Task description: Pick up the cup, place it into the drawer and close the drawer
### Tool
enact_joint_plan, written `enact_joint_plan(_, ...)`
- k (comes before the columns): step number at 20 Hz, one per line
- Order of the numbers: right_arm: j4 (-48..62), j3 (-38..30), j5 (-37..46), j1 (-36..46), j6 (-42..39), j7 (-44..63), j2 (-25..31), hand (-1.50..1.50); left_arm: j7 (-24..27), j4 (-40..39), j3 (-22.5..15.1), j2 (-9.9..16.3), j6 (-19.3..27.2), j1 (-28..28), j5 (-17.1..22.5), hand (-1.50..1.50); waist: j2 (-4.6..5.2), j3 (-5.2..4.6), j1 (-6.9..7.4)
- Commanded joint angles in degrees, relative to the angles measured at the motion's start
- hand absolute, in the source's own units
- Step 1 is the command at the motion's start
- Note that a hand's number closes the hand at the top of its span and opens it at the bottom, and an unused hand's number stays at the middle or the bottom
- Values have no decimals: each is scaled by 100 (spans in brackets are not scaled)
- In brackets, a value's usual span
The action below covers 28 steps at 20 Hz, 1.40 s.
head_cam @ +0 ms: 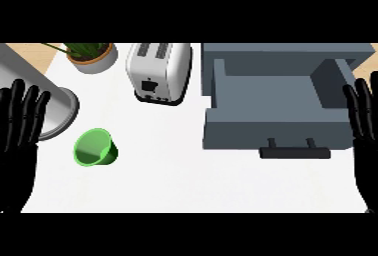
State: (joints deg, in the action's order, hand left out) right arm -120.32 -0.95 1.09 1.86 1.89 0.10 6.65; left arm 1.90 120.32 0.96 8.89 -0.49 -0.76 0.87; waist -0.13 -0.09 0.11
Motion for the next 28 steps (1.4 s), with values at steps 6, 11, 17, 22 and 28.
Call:
enact_joint_plan(6, -59, 212, -337, -27, -312, 235, -41, -150, 633, -726, 790, 826, -1922, 153, 2068, -150, 16, 0, -15)
enact_joint_plan(11, -64, 450, -731, 49, -405, 835, -190, -150, -213, -1036, 617, 509, -1905, 123, 2922, -150, 11, 6, -16)
enact_joint_plan(17, 57, -150, -1159, 314, -672, 841, 40, -150, -379, -1303, 865, 543, -2089, 366, 3083, -150, 10, 9, -14)
enact_joint_plan(22, -254, 447, -516, -121, -421, 814, -297, -150, 26, -1667, 905, 379, -2351, 306, 2788, -150, 8, 8, -19)
enact_joint_plan(28, 116, -101, -1027, -48, -846, 510, -91, -150, -363, -1611, 850, 273, -1996, 505, 2614, -150, 10, 9, -18)
